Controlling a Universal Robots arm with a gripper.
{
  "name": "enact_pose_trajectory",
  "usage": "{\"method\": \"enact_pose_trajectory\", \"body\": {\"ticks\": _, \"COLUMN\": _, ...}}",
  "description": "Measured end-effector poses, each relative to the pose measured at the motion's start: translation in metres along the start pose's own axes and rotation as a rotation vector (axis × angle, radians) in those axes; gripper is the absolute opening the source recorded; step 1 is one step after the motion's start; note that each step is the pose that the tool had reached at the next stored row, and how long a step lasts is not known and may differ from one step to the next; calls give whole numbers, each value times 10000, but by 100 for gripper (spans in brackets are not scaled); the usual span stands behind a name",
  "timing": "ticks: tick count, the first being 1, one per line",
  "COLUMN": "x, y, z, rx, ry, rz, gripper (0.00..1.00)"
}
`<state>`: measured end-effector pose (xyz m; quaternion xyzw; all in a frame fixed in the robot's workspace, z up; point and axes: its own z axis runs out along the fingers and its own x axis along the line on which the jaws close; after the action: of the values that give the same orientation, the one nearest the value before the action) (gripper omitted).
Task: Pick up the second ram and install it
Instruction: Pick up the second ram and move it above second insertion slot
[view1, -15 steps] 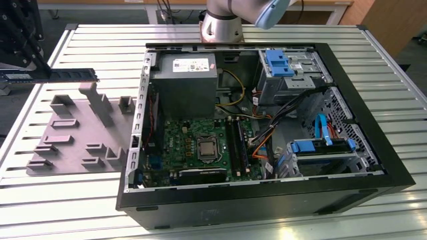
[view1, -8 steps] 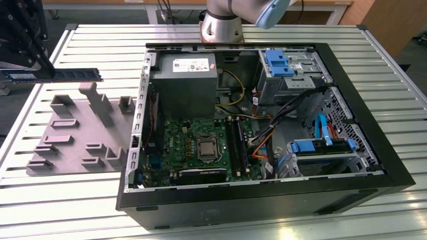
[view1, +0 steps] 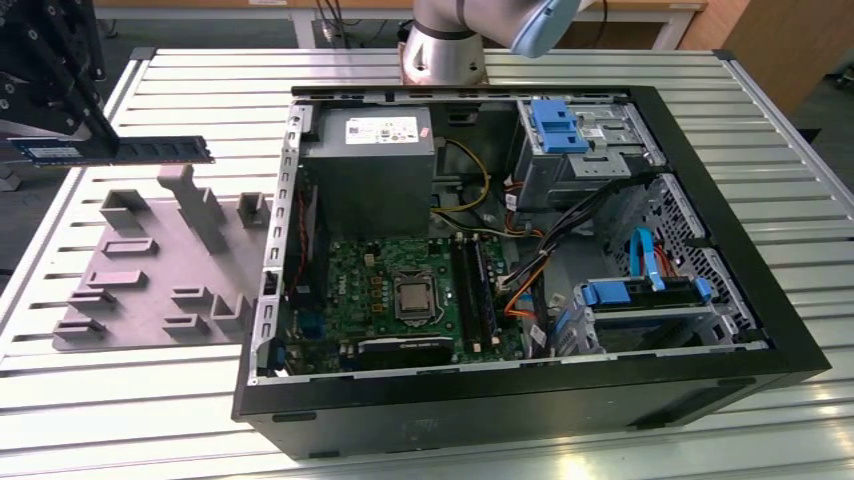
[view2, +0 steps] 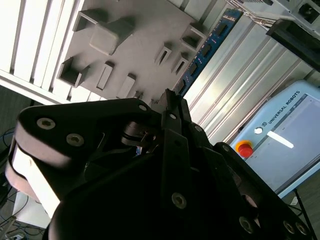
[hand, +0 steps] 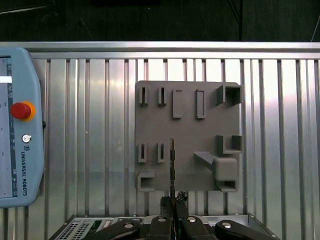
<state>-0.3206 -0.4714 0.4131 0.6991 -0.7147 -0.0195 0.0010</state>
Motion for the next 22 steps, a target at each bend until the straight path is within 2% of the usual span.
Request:
{"method": "enact_pose_trajectory", "body": {"ticks": 9, "x": -2, "y": -86, "z": -3, "rx": -1, "ry": 1, "rz": 0, "gripper": 14}}
{"method": "enact_pose_trajectory", "body": {"ticks": 10, "x": -2, "y": -101, "z": -3, "rx": 0, "ry": 0, "rz": 0, "gripper": 14}}
{"method": "enact_pose_trajectory", "body": {"ticks": 11, "x": -4, "y": -153, "z": -5, "rx": 0, "ry": 0, "rz": 0, "gripper": 14}}
{"method": "enact_pose_trajectory", "body": {"ticks": 22, "x": -7, "y": -290, "z": -8, "rx": 0, "ry": 0, "rz": 0, "gripper": 14}}
